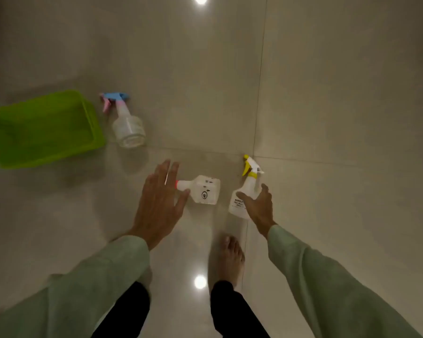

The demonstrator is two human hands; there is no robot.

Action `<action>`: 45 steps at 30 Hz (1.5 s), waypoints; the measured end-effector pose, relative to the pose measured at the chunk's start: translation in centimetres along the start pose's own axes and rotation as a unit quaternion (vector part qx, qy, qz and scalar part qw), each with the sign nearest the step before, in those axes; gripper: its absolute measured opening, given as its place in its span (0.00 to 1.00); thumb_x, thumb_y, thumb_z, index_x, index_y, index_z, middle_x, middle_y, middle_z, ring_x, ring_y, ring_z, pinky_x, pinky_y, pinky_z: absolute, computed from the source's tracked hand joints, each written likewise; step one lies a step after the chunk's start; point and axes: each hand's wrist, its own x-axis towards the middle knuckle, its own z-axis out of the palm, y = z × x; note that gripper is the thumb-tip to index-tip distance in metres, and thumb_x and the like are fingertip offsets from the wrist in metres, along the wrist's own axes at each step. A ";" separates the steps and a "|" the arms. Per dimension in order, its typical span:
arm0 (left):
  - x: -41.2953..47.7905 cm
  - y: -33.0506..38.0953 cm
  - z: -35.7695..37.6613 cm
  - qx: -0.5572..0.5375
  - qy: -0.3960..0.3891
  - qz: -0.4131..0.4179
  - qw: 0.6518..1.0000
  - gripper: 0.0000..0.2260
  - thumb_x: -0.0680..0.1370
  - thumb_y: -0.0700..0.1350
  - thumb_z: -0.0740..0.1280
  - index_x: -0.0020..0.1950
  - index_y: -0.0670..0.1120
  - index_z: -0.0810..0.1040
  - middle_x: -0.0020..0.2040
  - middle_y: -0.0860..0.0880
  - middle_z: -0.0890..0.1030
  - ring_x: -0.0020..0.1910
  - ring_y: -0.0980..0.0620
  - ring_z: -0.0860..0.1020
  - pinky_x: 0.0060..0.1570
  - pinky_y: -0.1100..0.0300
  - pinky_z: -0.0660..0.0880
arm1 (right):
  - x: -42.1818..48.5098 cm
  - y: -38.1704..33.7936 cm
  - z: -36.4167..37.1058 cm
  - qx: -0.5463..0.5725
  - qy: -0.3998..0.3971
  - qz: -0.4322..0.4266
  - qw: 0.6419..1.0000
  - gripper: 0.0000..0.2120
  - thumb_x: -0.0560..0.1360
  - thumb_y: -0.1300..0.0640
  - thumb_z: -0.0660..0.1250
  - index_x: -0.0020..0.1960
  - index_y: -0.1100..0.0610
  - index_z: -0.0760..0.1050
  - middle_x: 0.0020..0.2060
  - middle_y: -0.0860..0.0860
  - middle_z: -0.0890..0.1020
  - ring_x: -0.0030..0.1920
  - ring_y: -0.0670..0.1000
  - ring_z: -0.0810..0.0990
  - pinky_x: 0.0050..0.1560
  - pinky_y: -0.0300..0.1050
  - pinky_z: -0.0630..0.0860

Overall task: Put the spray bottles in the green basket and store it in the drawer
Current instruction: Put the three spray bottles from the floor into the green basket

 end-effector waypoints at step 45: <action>4.0 -30.8 -21.4 -0.032 0.226 -0.177 0.957 0.30 0.81 0.53 0.60 0.79 0.43 0.56 0.80 0.41 0.59 0.79 0.42 0.59 0.76 0.45 0.59 | -13.3 -36.8 36.3 0.079 -0.033 -0.349 0.933 0.27 0.67 0.54 0.81 0.61 0.60 0.76 0.54 0.56 0.82 0.59 0.60 0.79 0.64 0.55 0.74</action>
